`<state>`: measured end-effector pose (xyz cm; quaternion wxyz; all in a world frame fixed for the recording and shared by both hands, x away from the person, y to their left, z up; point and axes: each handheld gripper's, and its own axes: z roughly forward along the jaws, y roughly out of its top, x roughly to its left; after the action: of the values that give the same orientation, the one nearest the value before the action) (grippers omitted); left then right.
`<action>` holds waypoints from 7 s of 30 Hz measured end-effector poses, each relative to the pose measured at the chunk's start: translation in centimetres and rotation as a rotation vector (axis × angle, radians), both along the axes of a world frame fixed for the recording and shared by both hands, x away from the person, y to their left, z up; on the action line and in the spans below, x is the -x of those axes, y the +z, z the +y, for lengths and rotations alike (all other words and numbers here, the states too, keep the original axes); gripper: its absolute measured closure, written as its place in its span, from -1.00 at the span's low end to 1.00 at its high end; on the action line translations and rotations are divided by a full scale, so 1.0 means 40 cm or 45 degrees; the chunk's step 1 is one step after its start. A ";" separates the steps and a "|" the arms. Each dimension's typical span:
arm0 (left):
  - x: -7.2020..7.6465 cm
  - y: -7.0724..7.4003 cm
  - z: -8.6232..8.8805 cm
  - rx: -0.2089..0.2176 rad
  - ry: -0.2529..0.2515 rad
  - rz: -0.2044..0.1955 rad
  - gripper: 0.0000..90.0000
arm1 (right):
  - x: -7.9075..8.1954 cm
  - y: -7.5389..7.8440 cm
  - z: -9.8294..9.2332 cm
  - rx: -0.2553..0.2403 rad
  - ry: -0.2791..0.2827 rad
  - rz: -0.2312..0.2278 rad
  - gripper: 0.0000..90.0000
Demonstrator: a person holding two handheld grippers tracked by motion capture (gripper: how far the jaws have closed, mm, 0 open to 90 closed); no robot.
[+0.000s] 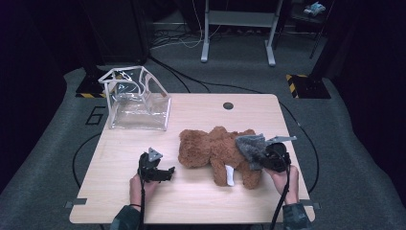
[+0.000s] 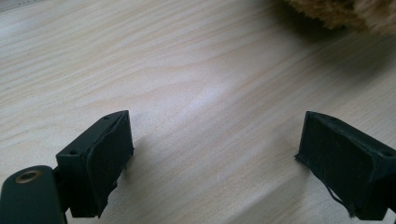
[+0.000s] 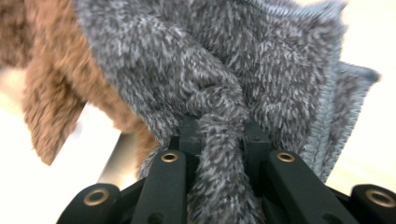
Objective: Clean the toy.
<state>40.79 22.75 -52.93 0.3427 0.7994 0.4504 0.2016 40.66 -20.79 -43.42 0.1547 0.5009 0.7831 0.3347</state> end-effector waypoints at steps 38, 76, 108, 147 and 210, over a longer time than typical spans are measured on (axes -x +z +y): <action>0.000 0.000 0.000 0.002 0.000 0.001 -0.78 | -0.270 -0.047 0.024 0.086 -0.106 0.125 0.72; 0.000 -0.001 -0.001 0.009 0.010 -0.001 -0.78 | -0.271 -0.056 0.016 0.095 -0.183 0.094 0.73; 0.000 -0.001 -0.001 0.009 0.010 -0.001 -0.78 | -0.214 -0.101 -0.023 0.083 -0.166 0.185 0.72; 0.000 -0.001 -0.001 0.009 0.010 -0.001 -0.78 | -0.149 -0.026 -0.081 -0.071 -0.188 0.113 0.72; 0.000 -0.001 -0.001 0.009 0.009 0.000 -0.78 | -0.135 -0.064 0.008 -0.129 -0.022 0.185 0.73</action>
<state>40.80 22.72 -52.96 0.3450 0.7965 0.4540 0.2012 46.05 -20.48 -45.99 0.0748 0.5378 0.7699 0.3353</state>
